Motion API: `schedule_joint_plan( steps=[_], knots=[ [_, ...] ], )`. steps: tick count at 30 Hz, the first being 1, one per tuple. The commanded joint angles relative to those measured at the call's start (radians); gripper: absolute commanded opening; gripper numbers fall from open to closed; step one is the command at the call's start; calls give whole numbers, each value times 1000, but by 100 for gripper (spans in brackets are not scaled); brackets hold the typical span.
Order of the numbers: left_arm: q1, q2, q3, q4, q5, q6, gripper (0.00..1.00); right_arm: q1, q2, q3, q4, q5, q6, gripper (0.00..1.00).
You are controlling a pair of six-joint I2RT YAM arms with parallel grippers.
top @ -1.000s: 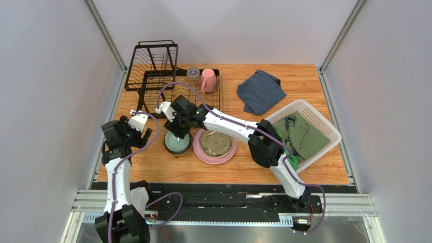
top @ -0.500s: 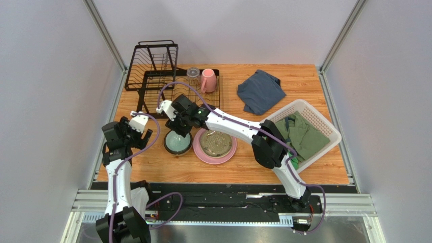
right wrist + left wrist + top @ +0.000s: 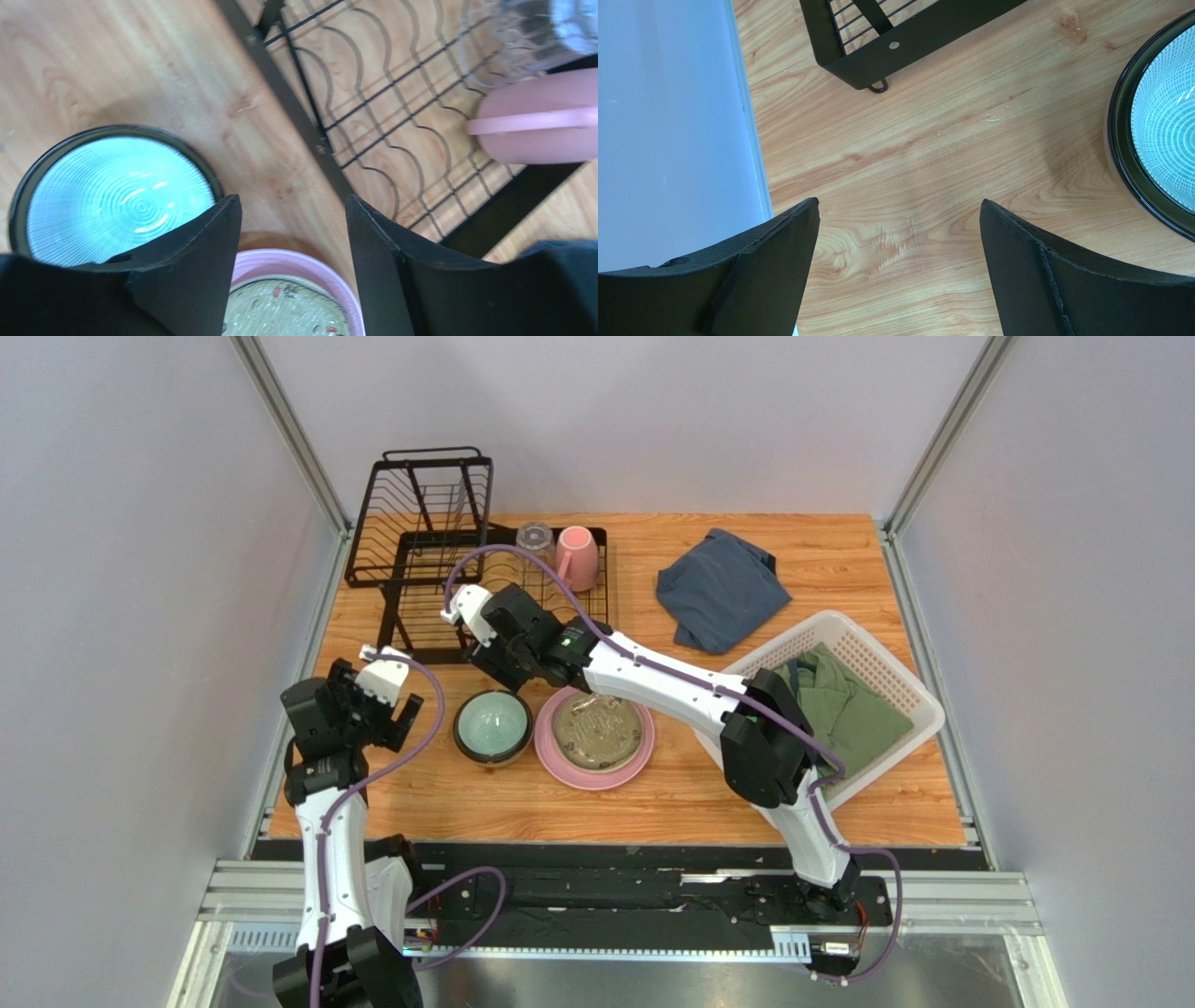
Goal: Unload the mixed dishes from the dish rack
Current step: Place the bowl at the center of the board, then pick up the cup from the dish rack.
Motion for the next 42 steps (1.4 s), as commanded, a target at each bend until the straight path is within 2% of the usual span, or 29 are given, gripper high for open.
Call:
schedule_joint_plan(
  steps=[1, 10, 16, 26, 42],
  knots=[
    [14, -34, -22, 57, 31, -39, 93, -31, -61, -7, 75, 119, 42, 63],
    [23, -111, -33, 94, 66, -91, 99, -120, -38, 52, 93, 158, 94, 80],
    [27, -152, -45, 128, 69, -119, 99, -186, 19, 118, 90, 175, 169, 86],
    [34, -154, -65, 215, 9, -171, 99, -231, 181, 278, 119, 205, 219, 84],
    [34, -109, -53, 281, -31, -202, 99, -284, 361, 398, 234, 268, 265, 72]
  ],
)
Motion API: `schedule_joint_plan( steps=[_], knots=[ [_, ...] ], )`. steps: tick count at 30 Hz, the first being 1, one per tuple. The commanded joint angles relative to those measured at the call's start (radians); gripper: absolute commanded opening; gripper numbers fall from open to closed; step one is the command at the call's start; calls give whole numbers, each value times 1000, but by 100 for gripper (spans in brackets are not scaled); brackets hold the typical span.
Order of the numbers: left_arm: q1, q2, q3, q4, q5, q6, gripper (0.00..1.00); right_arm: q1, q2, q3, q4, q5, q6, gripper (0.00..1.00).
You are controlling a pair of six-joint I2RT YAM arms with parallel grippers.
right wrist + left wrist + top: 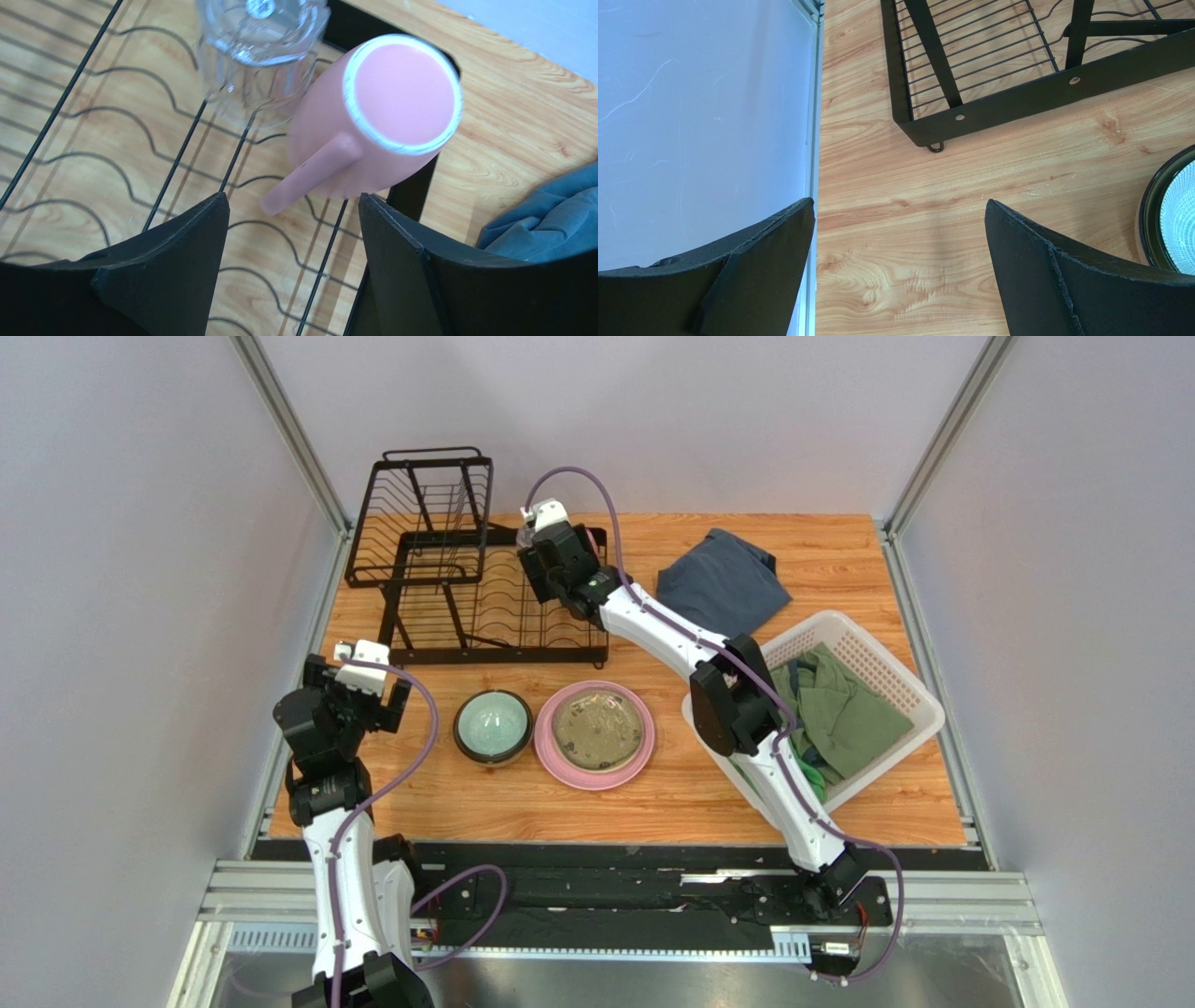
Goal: Unload the mixed dishes from the dish rack
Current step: Pick up the cup from the dish rack.
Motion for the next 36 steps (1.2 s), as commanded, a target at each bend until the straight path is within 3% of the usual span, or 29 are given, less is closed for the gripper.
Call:
schedule_joint_plan(
  steps=[1, 20, 36],
  knots=[
    [11, 5, 3, 58, -5, -24, 99, -19, 30, 68, 93, 42, 31, 71],
    [9, 5, -20, 104, -27, -27, 99, -31, 110, 102, 161, 52, -5, 64],
    [9, 3, -22, 99, -32, -24, 99, -56, 150, 133, 170, 72, -37, 45]
  ],
)
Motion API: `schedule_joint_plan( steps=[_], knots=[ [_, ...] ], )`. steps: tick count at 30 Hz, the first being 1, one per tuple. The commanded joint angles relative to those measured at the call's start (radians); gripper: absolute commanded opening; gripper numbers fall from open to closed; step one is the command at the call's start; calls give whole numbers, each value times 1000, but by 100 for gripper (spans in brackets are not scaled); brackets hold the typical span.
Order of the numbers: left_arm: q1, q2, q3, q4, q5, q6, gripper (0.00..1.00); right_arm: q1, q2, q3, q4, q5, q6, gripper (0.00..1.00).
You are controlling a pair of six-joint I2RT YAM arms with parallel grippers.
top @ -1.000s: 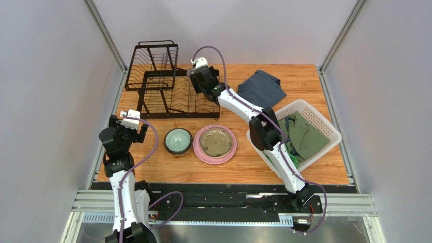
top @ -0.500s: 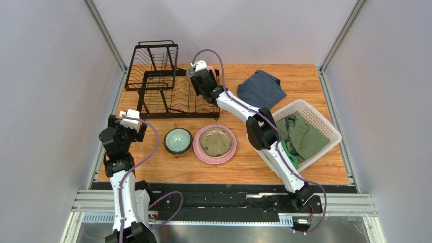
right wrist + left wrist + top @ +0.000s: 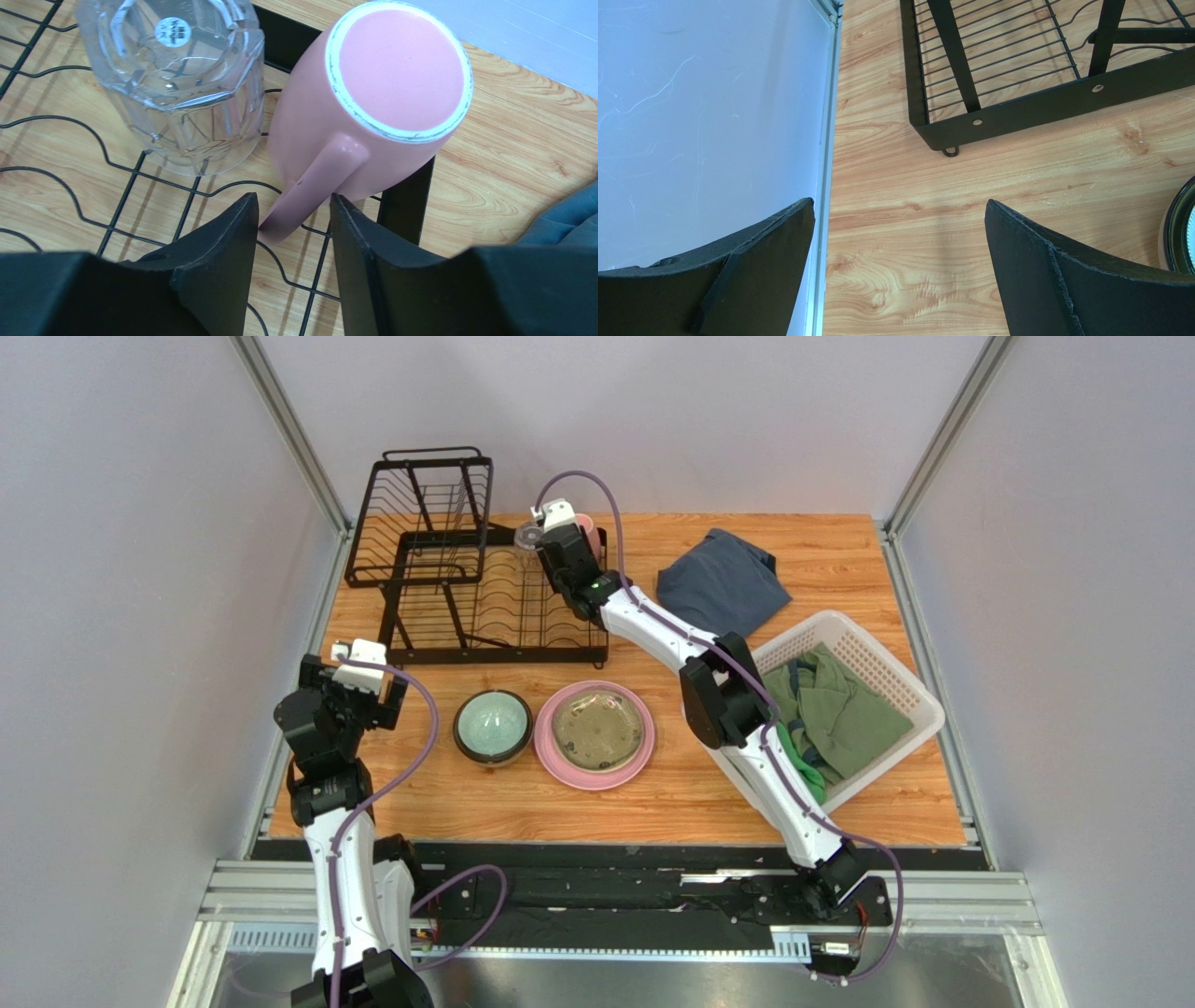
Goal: Unload the mixed dishes from the dish rack
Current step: Pick up the cup from the dish rack.
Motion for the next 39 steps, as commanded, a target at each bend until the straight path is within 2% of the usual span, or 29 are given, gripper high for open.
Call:
schedule_joint_plan(
  steps=[1, 25, 31, 39],
  knots=[
    [9, -4, -4, 39, 5, -12, 99, -12, 4, 36, 49, 29, -9, 44],
    [9, 17, -12, 61, 14, -10, 99, -32, -26, -16, 42, 37, -21, 41],
    [9, 16, -12, 61, 12, -10, 99, -43, -15, -2, 40, 9, -11, 30],
    [11, 14, -12, 55, 14, -10, 99, -41, -16, 7, 22, -14, 2, 21]
  ],
)
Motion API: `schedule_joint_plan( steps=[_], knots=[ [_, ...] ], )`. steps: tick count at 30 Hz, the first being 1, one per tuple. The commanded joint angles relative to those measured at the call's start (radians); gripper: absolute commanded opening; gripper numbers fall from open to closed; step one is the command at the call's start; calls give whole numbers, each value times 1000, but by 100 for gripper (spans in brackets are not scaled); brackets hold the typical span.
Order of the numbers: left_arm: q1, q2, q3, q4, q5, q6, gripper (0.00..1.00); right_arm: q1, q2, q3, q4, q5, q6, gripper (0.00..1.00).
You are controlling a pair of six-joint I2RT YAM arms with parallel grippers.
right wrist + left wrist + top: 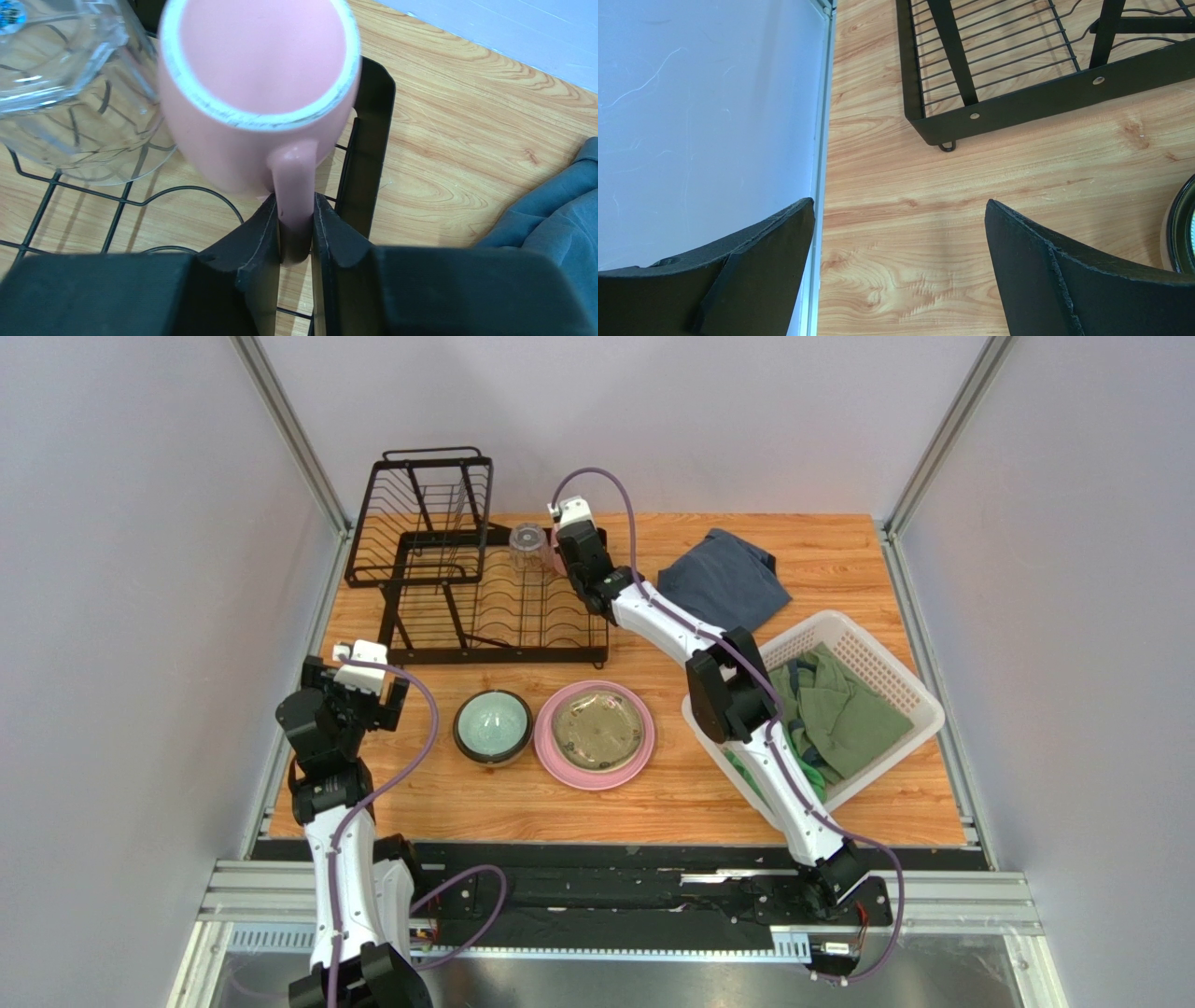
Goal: Unload the mixed dishes from the dish rack
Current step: Pick up the cup from the dish rack.
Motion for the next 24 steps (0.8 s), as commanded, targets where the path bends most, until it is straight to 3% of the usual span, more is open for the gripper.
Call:
schedule_joint_plan(
  steps=[1, 6, 10, 24],
  knots=[
    [9, -5, 2, 39, 13, -9, 99, -4, -18, 34, 15, -17, 13, 20],
    [11, -7, 0, 39, 13, -10, 99, -1, -27, 27, 7, -20, 17, 12],
    [9, -8, -1, 38, 13, -12, 99, -2, -41, 27, 1, -12, 17, 0],
    [9, -8, 0, 27, 27, -12, 99, -2, -109, 10, -10, 34, 5, 0]
  ],
)
